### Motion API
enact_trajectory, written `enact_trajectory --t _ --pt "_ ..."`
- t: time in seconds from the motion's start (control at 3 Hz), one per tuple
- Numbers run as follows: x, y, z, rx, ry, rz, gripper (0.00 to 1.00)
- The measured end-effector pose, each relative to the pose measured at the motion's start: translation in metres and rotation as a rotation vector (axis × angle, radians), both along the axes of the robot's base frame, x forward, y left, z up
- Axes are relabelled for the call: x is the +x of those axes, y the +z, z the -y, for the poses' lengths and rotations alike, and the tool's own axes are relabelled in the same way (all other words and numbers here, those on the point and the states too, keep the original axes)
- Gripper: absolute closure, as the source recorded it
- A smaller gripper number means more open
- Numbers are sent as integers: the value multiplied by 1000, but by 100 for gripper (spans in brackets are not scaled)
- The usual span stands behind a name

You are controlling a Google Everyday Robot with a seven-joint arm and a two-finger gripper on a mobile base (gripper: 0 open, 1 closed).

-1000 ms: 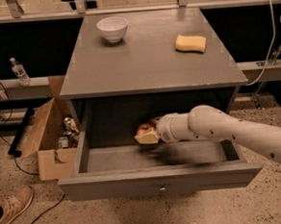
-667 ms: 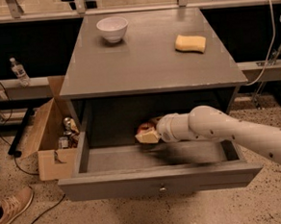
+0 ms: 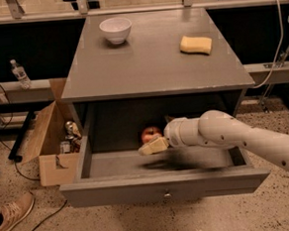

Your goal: Place apple into top drawer

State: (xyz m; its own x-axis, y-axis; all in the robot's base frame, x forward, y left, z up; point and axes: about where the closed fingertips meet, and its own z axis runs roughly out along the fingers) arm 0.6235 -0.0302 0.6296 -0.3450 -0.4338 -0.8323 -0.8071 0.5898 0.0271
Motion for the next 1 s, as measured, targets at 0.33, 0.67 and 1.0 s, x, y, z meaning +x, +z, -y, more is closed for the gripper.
enact_trajectory --t 0.33,0.67,1.0 --pt "-12 19 25 22 -44 23 0" --pt "-33 53 92 20 -166 20 0" --pt "-43 72 126 11 -230 23 0"
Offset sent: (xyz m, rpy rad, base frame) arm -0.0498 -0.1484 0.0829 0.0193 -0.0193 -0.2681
